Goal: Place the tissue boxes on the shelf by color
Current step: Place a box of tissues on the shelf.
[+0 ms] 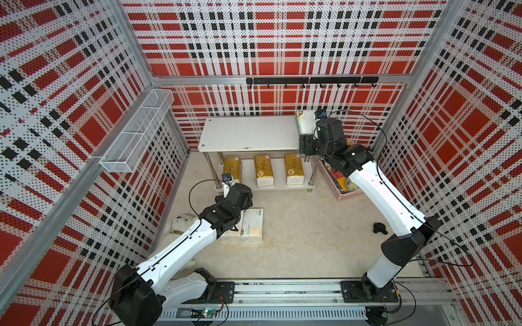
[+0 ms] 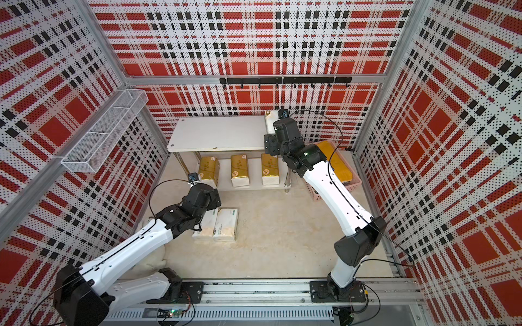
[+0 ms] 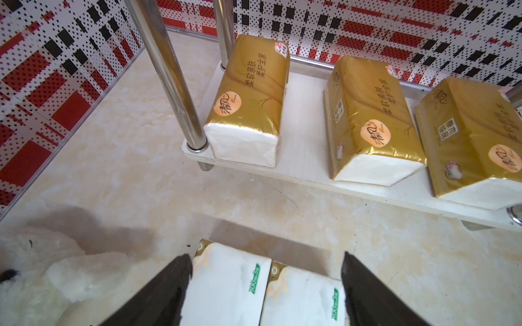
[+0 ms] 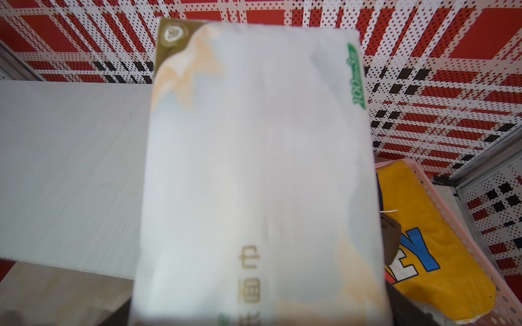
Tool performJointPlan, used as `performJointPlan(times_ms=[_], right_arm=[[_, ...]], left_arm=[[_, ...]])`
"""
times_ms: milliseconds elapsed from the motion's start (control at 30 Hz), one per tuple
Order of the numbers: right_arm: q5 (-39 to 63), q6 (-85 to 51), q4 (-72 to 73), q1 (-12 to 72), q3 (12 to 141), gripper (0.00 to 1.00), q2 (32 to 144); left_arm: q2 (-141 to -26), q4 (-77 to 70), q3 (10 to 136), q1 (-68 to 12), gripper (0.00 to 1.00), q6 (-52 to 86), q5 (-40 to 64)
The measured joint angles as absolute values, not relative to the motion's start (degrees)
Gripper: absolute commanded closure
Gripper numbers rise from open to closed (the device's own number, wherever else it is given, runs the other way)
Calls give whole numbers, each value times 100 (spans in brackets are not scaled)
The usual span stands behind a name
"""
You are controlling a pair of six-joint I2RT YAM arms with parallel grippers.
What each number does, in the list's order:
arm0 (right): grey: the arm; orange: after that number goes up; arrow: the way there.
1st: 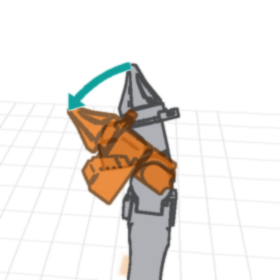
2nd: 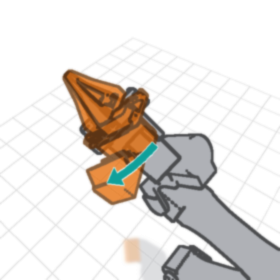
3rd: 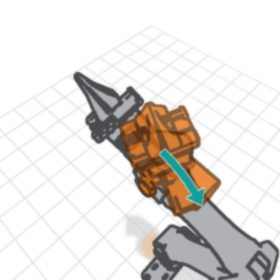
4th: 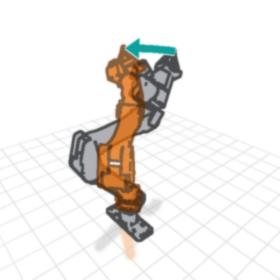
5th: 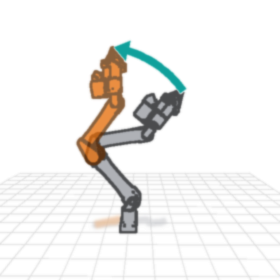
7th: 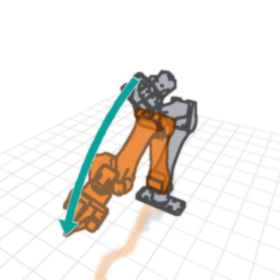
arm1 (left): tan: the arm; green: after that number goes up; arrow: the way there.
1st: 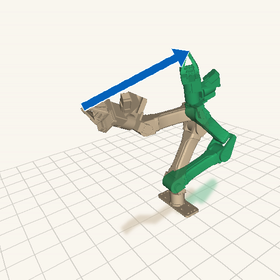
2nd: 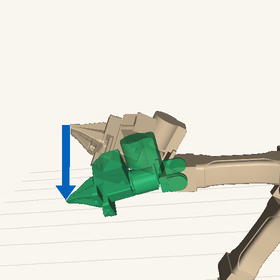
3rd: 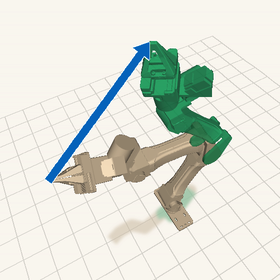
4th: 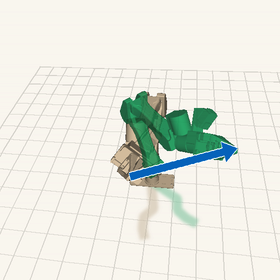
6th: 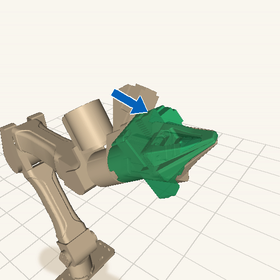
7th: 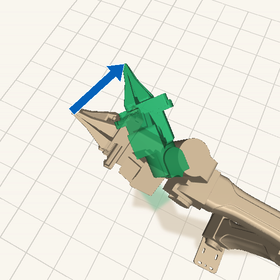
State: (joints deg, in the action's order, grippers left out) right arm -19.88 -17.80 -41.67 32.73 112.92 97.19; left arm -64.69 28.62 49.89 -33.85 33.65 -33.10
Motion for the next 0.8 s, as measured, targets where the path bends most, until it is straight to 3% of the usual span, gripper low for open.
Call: performJointPlan(times_ms=[433,800], right_arm=[[-1747,-1774,-4104,3155,11922,12,10383],[-1887,-1874,-3874,3122,11891,0,10543]], left_arm=[[-6595,2873,4989,-3422,13,3448,-3308],[-6495,2873,4987,-3422,13,3454,-3341]])
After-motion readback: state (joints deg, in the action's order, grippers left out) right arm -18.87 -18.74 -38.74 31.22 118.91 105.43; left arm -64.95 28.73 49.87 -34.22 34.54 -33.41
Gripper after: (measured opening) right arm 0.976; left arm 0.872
